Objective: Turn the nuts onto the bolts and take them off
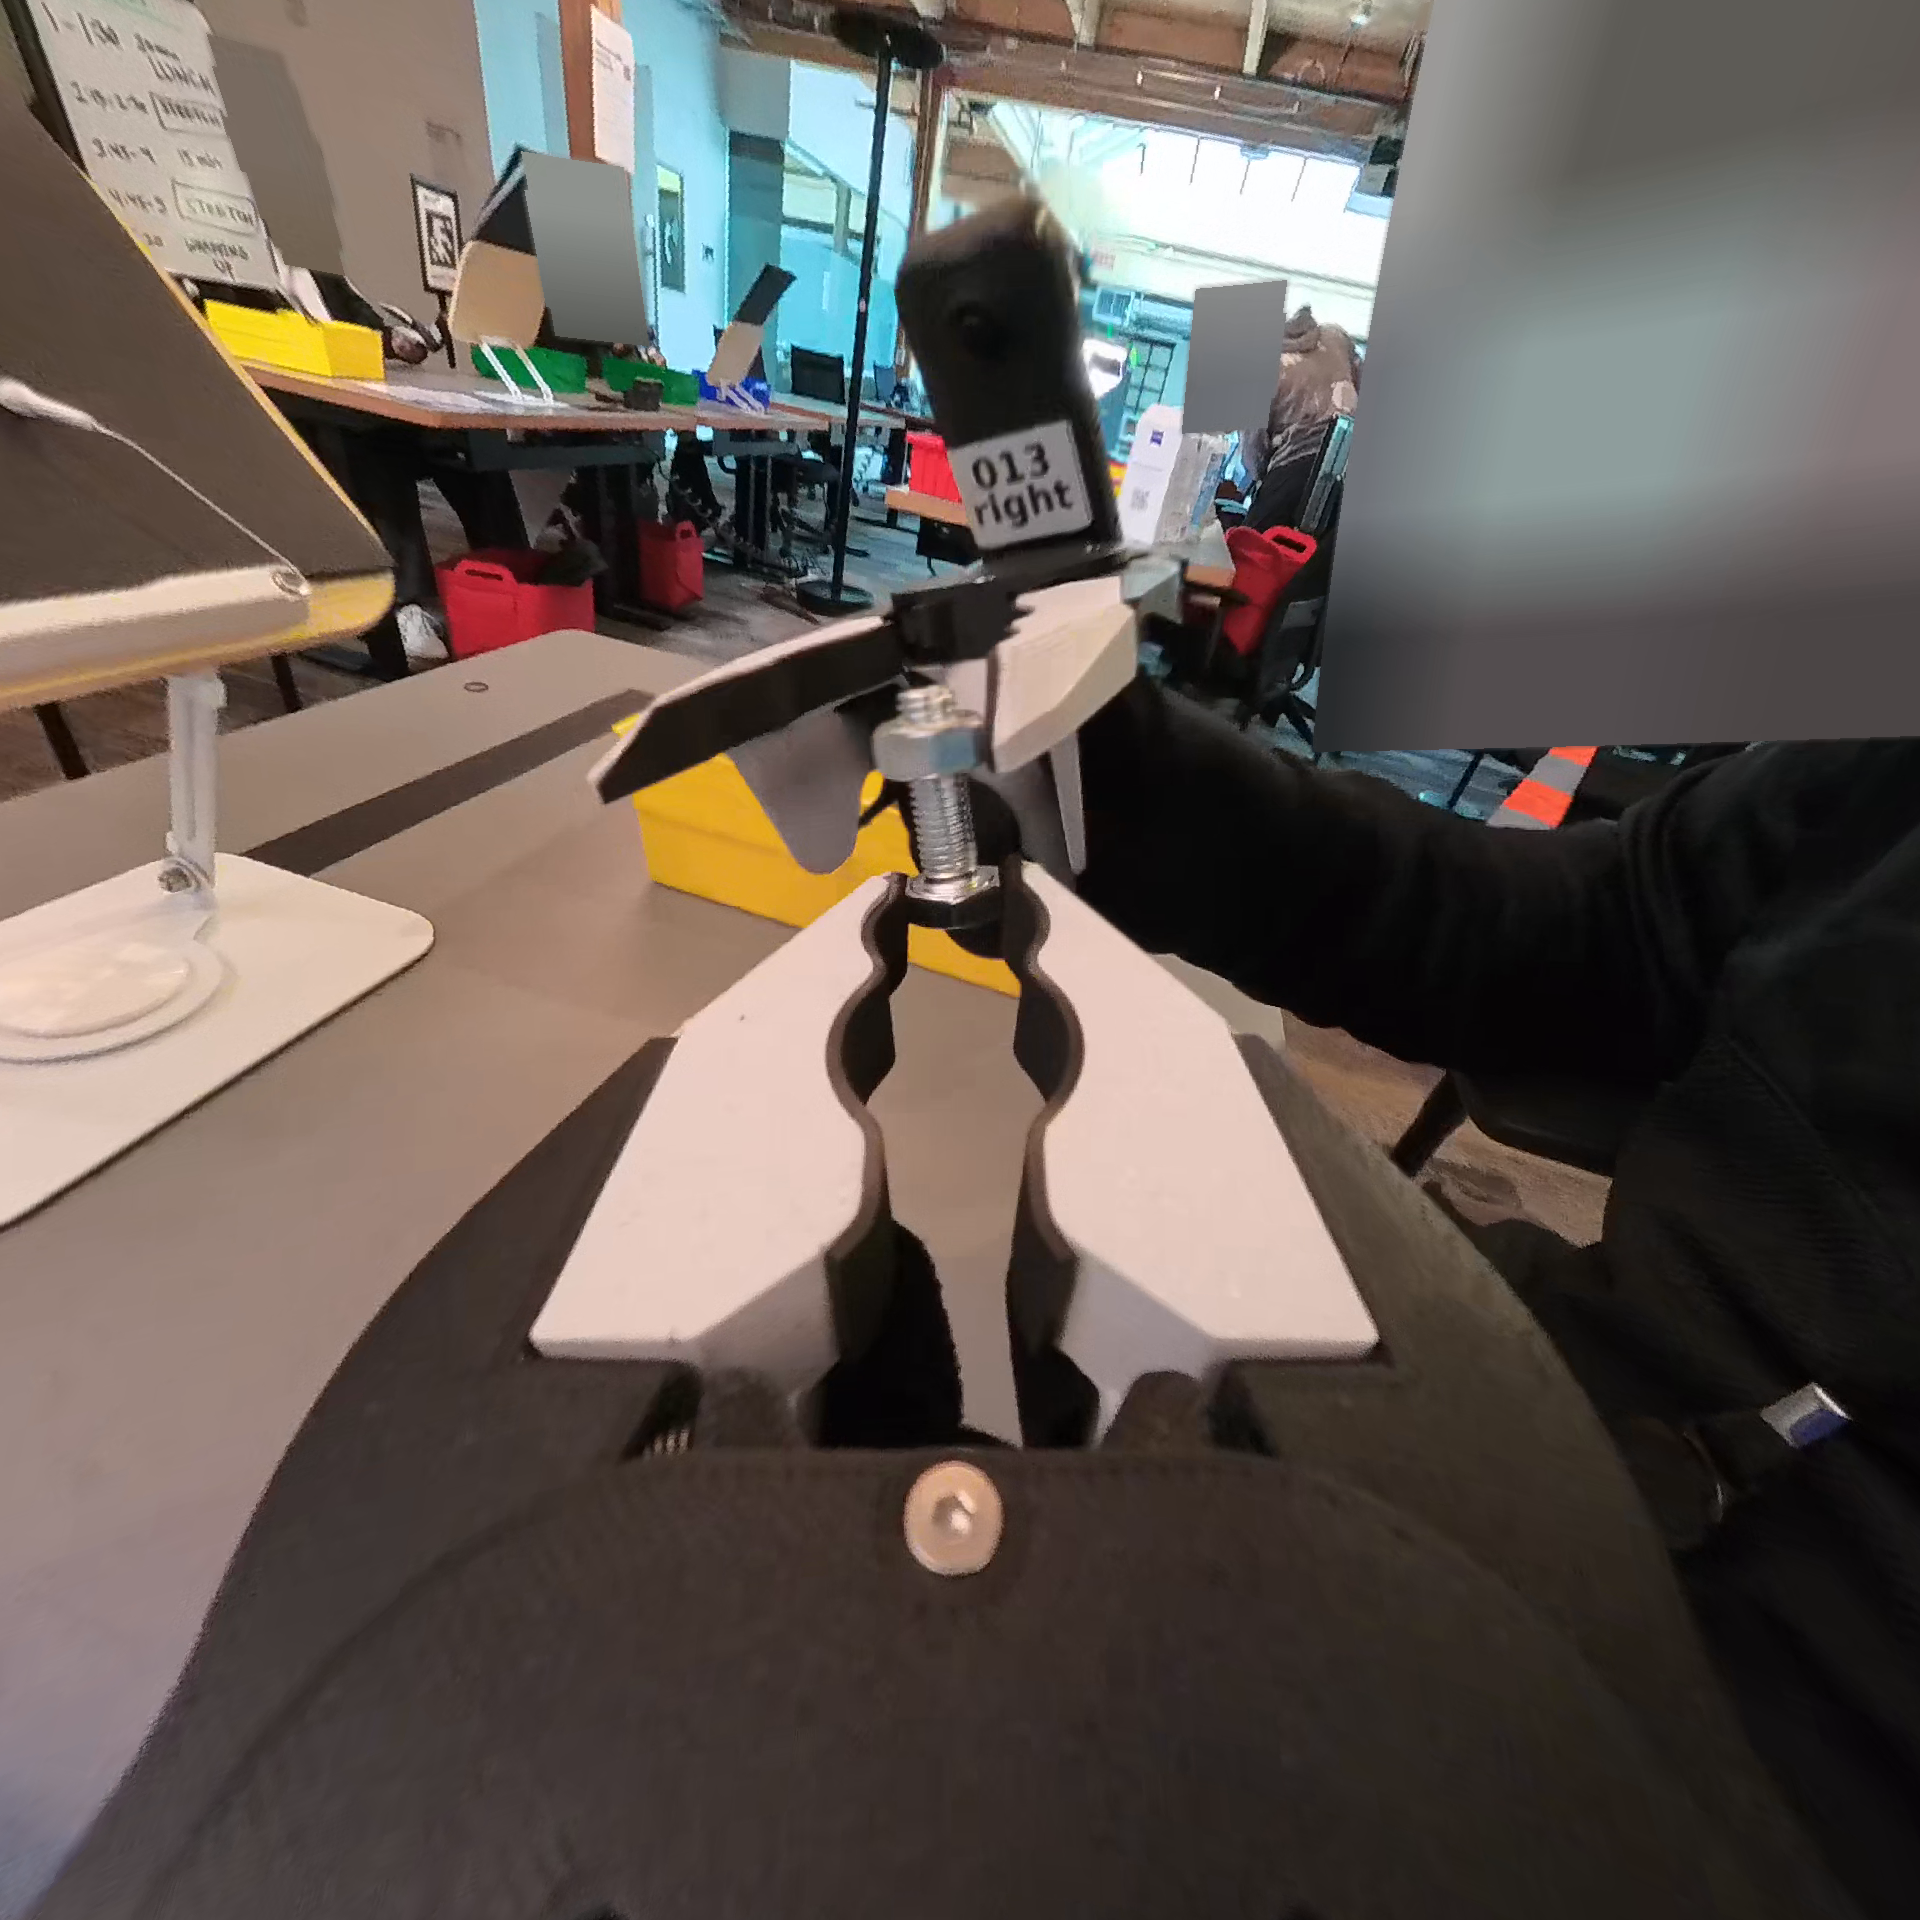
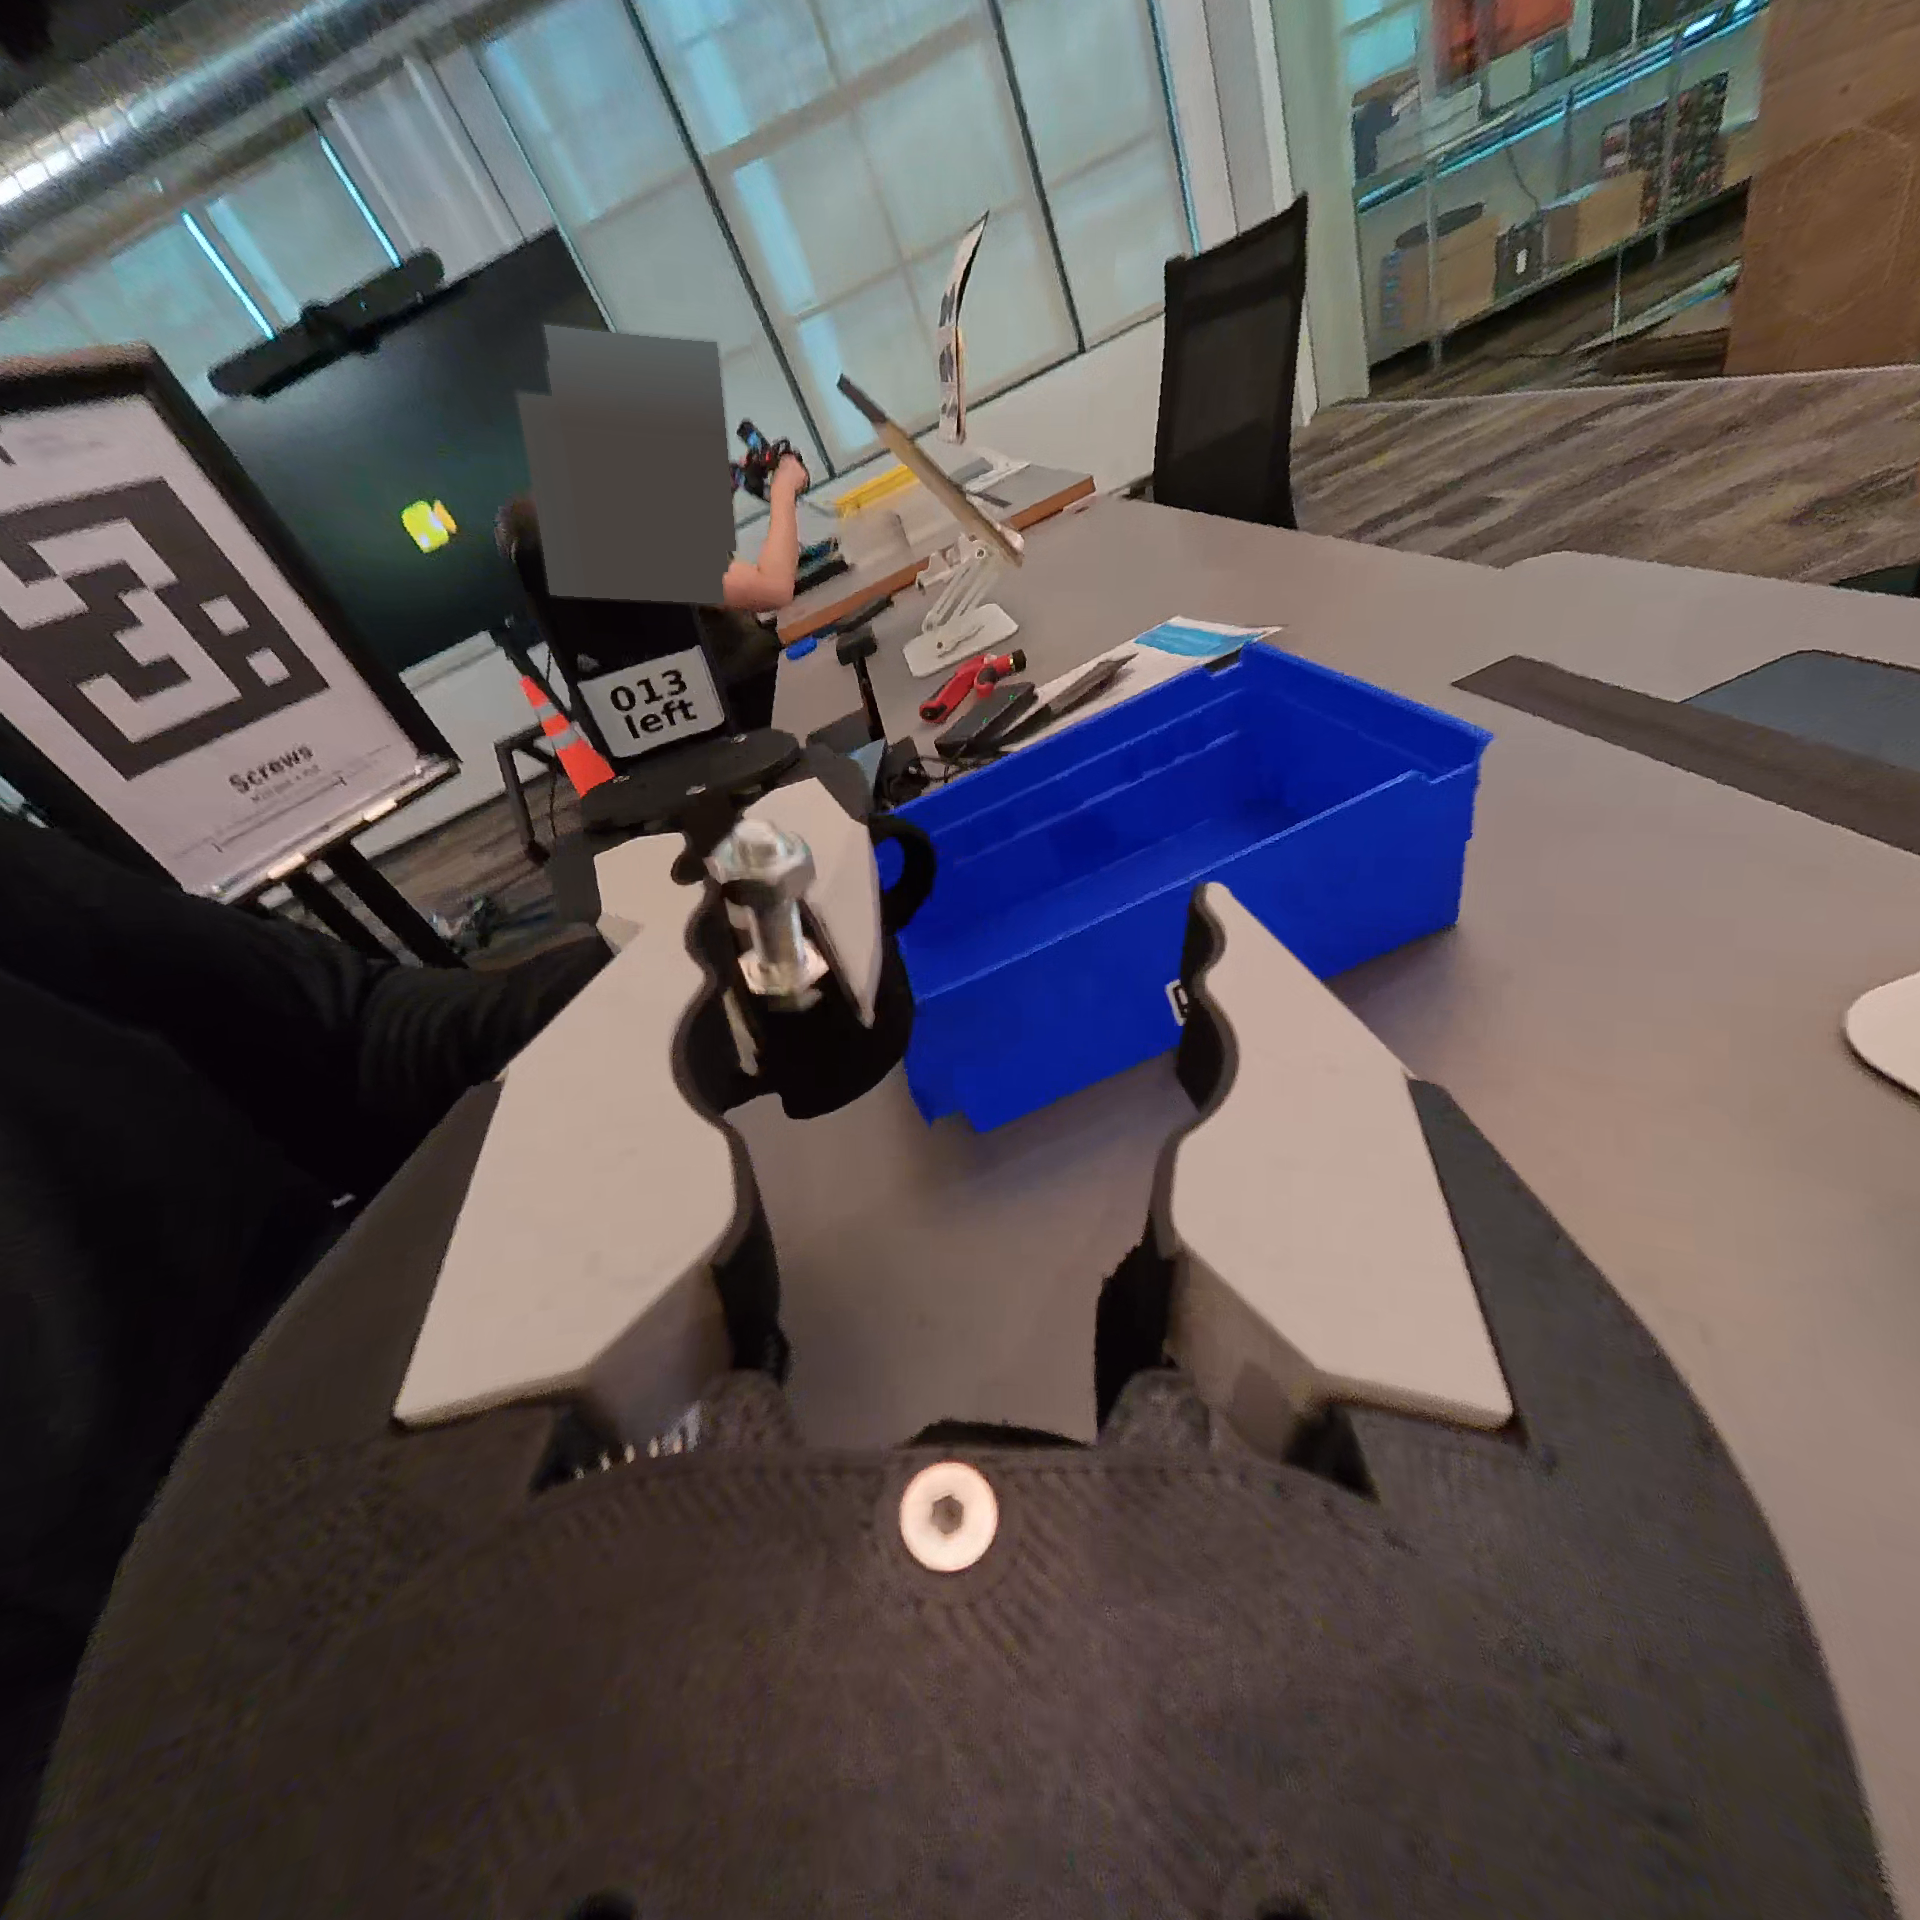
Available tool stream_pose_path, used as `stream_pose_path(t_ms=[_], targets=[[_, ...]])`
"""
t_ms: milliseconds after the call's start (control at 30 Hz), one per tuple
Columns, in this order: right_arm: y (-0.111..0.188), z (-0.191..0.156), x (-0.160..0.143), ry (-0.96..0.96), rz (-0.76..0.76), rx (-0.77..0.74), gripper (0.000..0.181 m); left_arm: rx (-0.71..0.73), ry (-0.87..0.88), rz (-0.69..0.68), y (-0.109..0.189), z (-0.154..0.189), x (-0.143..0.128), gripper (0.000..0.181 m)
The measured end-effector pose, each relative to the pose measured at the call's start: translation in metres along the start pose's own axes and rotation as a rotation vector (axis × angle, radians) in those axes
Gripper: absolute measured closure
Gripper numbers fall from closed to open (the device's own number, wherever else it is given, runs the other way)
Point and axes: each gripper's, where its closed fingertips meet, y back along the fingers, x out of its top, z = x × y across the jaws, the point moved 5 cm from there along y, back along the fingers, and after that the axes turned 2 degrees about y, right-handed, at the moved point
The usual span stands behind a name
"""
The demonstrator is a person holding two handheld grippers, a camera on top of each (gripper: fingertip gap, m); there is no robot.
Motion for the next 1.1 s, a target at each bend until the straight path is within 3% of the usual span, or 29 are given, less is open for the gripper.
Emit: stream_pose_path(t_ms=[67,167,267,467,600,667,800,1100], targets=[[0.016,0.011,0.003,-0.020,0.034,-0.040,0.115,-0.019,0.001,0.030,0.004,0.001,0.006,0.165],[0.034,0.027,0.005,-0.042,0.050,-0.103,0.111,-0.012,-0.011,0.021,0.005,0.000,0.007,0.165],[0.025,0.011,0.010,-0.003,0.048,-0.028,0.102,-0.019,0.007,0.017,0.002,0.000,0.003,0.165],[-0.010,-0.017,0.007,0.042,0.012,0.063,0.100,-0.036,-0.009,0.005,-0.004,0.006,0.000,0.166],[0.000,-0.002,0.006,-0.019,0.034,0.029,0.090,-0.021,-0.016,0.026,0.001,0.005,0.005,0.165],[0.014,0.010,0.003,-0.018,0.033,-0.035,0.111,-0.028,-0.008,0.049,0.005,0.003,0.008,0.166],[0.029,0.019,0.006,-0.041,0.051,-0.067,0.107,-0.033,-0.010,0.049,0.005,0.003,0.008,0.165],[-0.005,-0.023,0.012,0.054,0.010,0.070,0.106,-0.055,-0.022,0.014,-0.004,0.009,0.001,0.165]])
